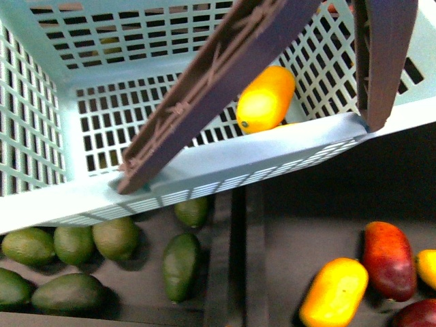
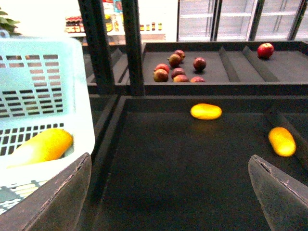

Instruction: Pick lemon and mango into basket

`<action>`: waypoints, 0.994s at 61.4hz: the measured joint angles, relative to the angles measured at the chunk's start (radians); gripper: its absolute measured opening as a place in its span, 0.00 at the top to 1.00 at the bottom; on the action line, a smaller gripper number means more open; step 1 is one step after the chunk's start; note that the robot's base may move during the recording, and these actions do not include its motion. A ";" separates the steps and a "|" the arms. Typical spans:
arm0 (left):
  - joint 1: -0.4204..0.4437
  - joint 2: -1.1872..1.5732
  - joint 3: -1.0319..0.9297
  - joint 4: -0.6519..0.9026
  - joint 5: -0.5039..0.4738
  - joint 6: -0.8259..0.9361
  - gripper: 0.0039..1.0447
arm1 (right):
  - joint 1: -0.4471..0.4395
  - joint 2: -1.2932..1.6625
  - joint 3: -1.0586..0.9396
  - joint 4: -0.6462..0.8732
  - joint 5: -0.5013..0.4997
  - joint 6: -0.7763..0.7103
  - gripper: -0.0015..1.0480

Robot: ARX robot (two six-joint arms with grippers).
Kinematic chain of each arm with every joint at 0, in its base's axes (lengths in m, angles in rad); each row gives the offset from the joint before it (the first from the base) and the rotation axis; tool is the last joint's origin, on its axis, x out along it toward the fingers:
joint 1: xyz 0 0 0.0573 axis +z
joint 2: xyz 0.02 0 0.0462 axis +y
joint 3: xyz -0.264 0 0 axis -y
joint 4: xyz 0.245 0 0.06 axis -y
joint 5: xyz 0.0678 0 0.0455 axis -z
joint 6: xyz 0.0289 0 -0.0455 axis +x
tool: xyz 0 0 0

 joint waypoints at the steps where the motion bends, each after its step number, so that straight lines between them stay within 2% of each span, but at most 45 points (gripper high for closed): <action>1: 0.000 0.000 0.000 0.000 -0.001 0.000 0.96 | 0.000 -0.002 0.000 0.001 0.000 0.000 0.08; 61: 0.007 0.000 0.000 0.000 0.006 0.001 0.96 | 0.000 -0.002 0.000 0.000 -0.004 0.000 0.08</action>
